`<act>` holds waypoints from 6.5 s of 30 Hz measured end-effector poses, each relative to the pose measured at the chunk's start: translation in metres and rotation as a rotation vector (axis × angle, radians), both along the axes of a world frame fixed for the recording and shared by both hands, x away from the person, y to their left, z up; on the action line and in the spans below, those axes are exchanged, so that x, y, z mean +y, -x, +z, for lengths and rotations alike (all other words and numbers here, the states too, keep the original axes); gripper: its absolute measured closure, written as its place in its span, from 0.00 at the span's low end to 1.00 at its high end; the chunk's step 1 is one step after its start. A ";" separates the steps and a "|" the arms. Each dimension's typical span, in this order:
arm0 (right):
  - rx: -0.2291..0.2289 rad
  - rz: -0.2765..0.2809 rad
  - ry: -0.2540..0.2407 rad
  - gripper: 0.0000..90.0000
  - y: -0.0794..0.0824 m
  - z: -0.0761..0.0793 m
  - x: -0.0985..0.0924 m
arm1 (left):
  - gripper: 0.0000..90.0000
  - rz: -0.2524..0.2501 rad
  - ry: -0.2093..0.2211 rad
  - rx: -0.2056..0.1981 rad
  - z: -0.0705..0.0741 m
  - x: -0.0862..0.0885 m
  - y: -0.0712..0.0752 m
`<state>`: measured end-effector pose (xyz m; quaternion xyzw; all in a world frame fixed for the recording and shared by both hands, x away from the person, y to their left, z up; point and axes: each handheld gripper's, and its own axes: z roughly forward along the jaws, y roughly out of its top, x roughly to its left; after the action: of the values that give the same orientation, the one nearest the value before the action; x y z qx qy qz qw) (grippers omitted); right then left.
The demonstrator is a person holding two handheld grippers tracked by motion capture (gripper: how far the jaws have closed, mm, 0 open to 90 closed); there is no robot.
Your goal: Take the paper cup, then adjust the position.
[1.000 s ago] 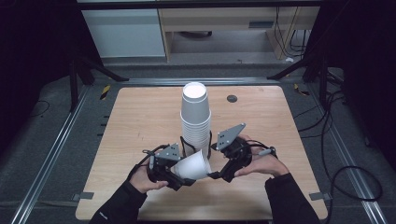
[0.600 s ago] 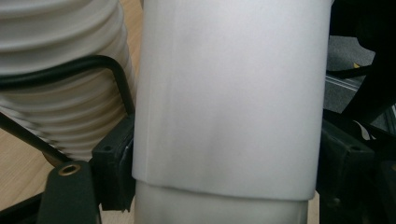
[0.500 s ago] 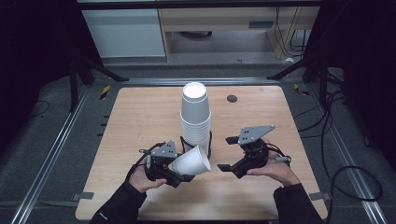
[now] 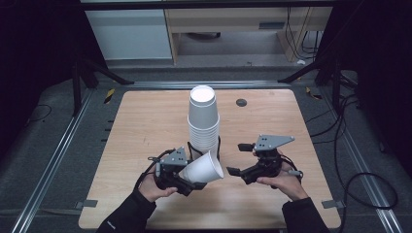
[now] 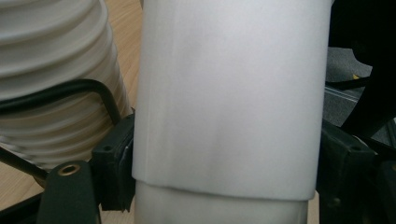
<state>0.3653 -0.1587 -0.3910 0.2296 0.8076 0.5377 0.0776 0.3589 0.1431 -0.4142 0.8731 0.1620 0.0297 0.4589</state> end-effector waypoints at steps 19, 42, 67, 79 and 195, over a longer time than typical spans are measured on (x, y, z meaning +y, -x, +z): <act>0.062 0.132 -0.054 0.04 0.008 -0.011 0.013 | 0.24 -0.022 -0.005 -0.019 -0.002 -0.008 0.003; 0.096 0.159 -0.030 0.04 0.005 -0.024 0.033 | 0.24 -0.036 -0.007 -0.029 -0.005 -0.021 0.008; 0.116 0.189 -0.037 0.02 0.004 -0.028 0.038 | 0.24 -0.068 0.004 -0.041 -0.002 -0.024 0.012; 0.132 0.211 -0.037 0.04 0.003 -0.031 0.039 | 0.24 -0.079 -0.011 -0.038 -0.004 -0.026 0.012; 0.055 0.197 0.071 0.03 -0.002 0.007 0.031 | 0.24 0.016 -0.052 -0.041 -0.002 -0.013 0.002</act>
<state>0.3677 -0.1281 -0.3842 0.1608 0.8467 0.5071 0.0102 0.3573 0.1305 -0.4158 0.8827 0.1585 0.0556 0.4389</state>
